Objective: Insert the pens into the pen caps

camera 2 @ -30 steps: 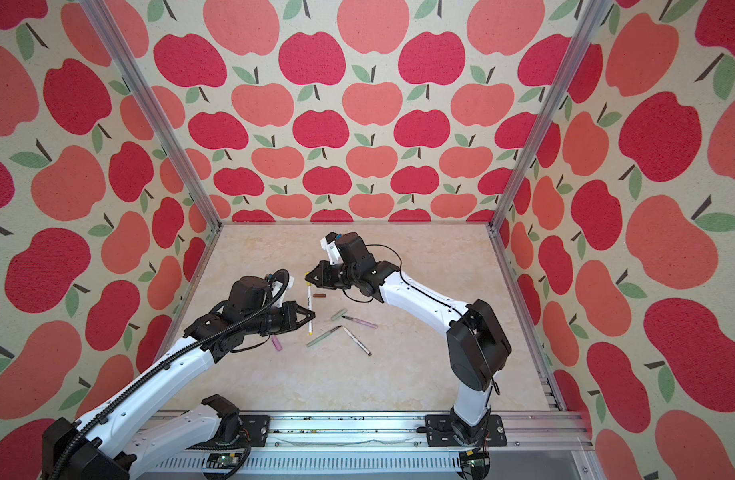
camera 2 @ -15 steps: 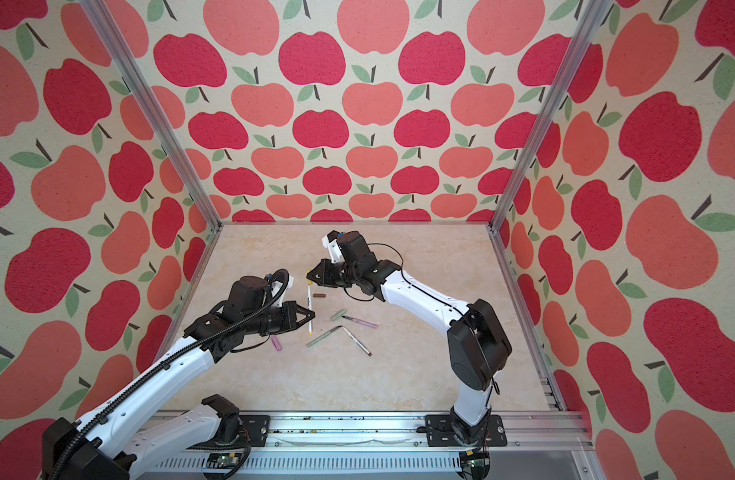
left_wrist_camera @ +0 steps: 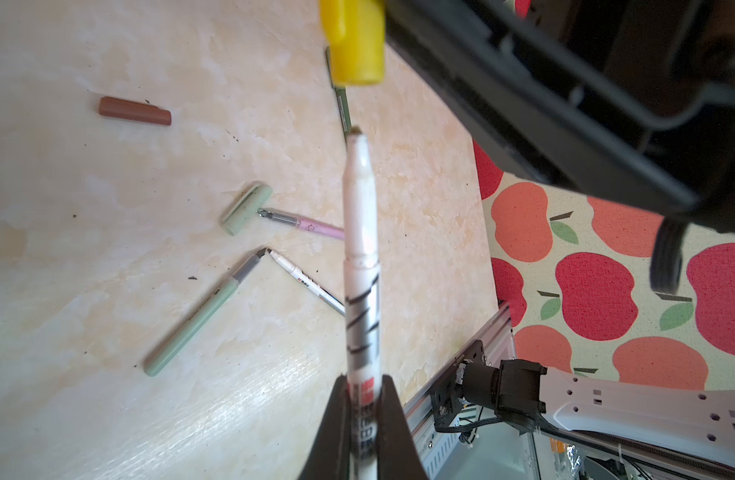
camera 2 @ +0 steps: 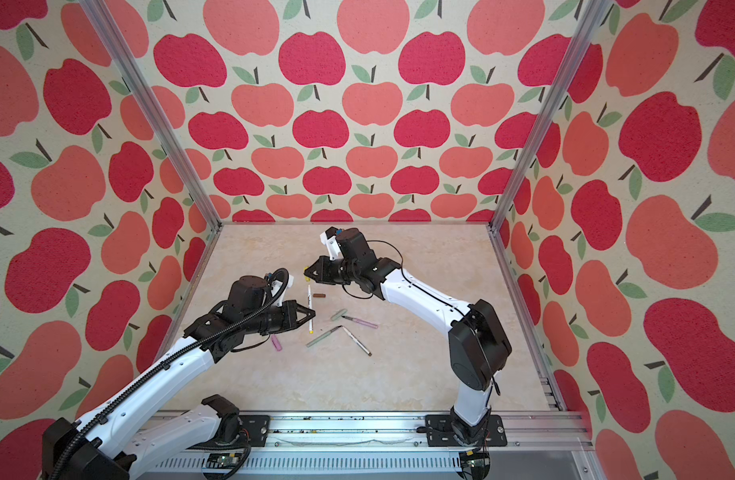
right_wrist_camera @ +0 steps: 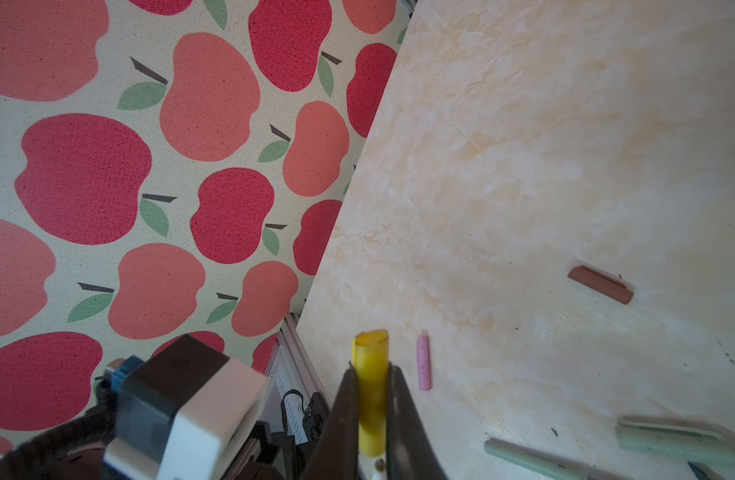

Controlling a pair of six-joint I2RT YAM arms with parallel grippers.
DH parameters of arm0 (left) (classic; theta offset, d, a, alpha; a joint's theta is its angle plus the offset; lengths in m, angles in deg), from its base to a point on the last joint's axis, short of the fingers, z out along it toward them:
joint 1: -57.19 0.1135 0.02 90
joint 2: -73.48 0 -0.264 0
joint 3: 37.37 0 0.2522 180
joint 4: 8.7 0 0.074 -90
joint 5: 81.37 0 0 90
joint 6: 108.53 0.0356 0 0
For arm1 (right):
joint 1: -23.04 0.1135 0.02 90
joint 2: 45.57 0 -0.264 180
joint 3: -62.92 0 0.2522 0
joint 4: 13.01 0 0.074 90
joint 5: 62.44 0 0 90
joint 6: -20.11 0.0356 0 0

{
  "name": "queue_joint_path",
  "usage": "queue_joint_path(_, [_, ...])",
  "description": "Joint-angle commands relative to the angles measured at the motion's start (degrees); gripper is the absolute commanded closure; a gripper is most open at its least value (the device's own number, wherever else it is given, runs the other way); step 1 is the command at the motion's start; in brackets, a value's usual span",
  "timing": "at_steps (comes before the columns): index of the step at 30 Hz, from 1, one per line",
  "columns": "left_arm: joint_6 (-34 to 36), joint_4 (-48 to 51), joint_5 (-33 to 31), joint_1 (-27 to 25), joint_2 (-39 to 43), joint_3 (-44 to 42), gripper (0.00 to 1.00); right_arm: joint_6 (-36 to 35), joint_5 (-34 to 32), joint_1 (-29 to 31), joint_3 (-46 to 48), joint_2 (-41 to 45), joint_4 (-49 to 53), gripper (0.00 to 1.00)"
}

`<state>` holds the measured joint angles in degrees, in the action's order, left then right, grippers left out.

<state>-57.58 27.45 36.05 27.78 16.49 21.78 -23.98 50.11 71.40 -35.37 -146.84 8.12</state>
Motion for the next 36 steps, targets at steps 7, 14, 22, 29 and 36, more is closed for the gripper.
queue_joint_path(7, [0.6, -1.2, -0.1, -0.1, 1.2, 0.2, 1.00, -3.4, -3.0, 0.4, 0.0, 0.3, 3.0, 0.96])
queue_joint_path(14, [0.6, -1.3, -0.2, -0.2, 0.8, 0.3, 1.00, -3.4, -2.5, 0.7, -0.1, 0.3, 2.8, 0.96])
queue_joint_path(22, [0.6, -1.5, -0.1, -0.2, 0.7, 0.2, 1.00, -3.4, -1.8, 1.5, 0.0, 0.6, 2.9, 0.96])
queue_joint_path(29, [0.6, -1.3, -0.3, -0.2, 1.1, 0.1, 1.00, -3.3, -2.7, 1.7, 1.0, 1.7, 3.0, 0.96])
queue_joint_path(36, [0.4, -1.6, -0.2, -0.2, 1.1, 0.0, 1.00, -3.6, -3.6, 1.6, 1.2, 2.3, 3.2, 0.97])
